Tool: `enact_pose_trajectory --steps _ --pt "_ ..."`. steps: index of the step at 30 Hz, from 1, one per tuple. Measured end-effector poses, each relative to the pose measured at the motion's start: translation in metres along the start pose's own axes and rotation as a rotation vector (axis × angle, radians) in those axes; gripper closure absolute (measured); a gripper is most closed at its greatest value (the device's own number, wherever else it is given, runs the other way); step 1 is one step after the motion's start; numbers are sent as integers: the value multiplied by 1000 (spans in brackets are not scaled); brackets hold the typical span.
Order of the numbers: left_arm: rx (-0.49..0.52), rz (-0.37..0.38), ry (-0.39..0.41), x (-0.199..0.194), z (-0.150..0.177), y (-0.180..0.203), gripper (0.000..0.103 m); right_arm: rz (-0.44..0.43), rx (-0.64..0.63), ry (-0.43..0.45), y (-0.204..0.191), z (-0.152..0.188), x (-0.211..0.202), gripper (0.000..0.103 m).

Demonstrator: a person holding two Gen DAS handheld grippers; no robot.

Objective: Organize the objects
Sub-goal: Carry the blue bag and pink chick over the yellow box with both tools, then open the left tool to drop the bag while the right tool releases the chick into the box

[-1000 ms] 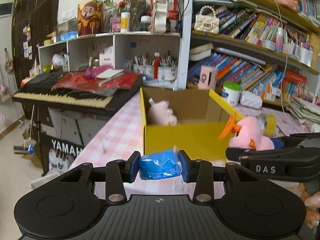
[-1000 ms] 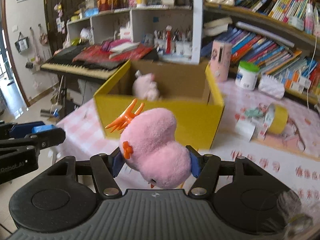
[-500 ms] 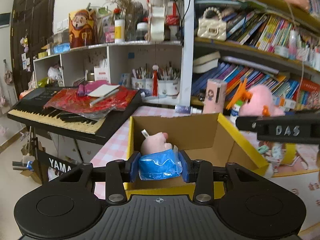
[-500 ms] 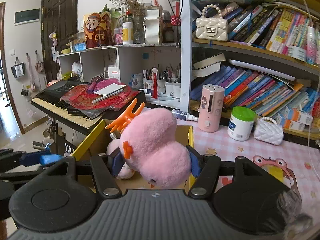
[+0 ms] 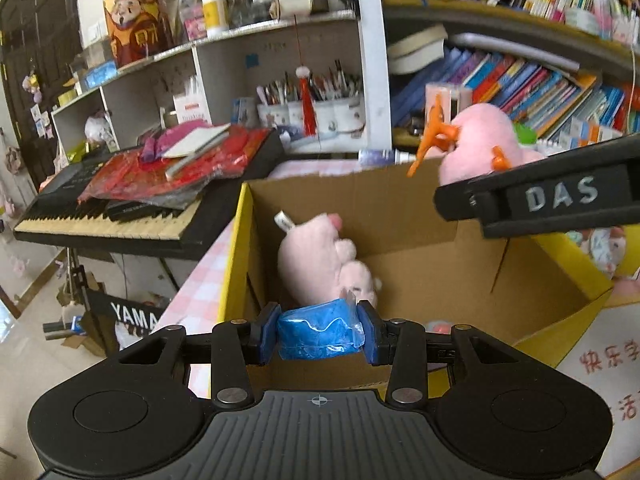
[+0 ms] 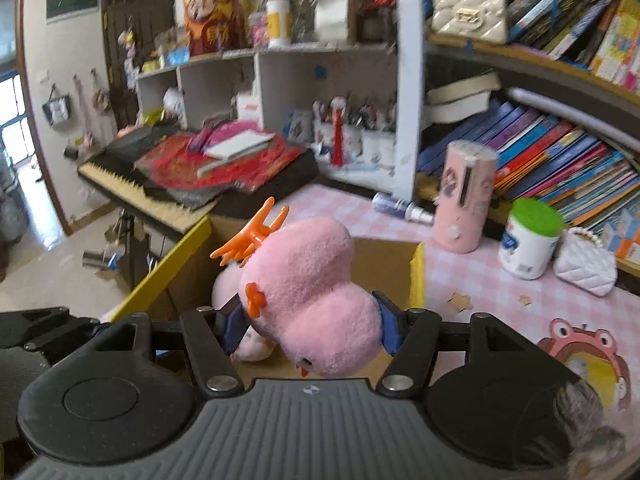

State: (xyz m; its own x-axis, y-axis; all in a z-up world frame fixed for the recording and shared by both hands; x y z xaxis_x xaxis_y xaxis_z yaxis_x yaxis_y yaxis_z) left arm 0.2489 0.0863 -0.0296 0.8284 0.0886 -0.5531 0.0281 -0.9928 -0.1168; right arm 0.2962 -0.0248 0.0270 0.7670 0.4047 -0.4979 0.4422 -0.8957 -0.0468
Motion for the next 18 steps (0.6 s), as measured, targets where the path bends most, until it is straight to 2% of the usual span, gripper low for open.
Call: enact_pose_trajectory --steps 8,13,18 --pt "-43 18 -27 10 2 -5 63 -47 -62 -115 -16 17 41 42" --pt "-47 16 -17 10 4 -6 62 -66 -80 -185 -23 27 62 42" --pt "-59 3 -9 8 4 -6 62 -77 -26 -233 -17 32 74 42"
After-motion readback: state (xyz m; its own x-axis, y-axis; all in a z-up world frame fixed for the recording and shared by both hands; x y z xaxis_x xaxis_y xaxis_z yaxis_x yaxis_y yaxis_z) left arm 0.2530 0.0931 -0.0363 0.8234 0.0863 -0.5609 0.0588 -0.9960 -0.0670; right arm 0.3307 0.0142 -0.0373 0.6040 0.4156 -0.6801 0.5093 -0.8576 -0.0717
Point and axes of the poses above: each gripper's, at about its wrist camera, not at the fingertips, and x roughly the way its jaws point, y to its right, z to its underside, the point moved 5 cm from there along x, roughly the way its jaws point, and after that the axes turned 4 degrees about y, right-handed, at the moved point
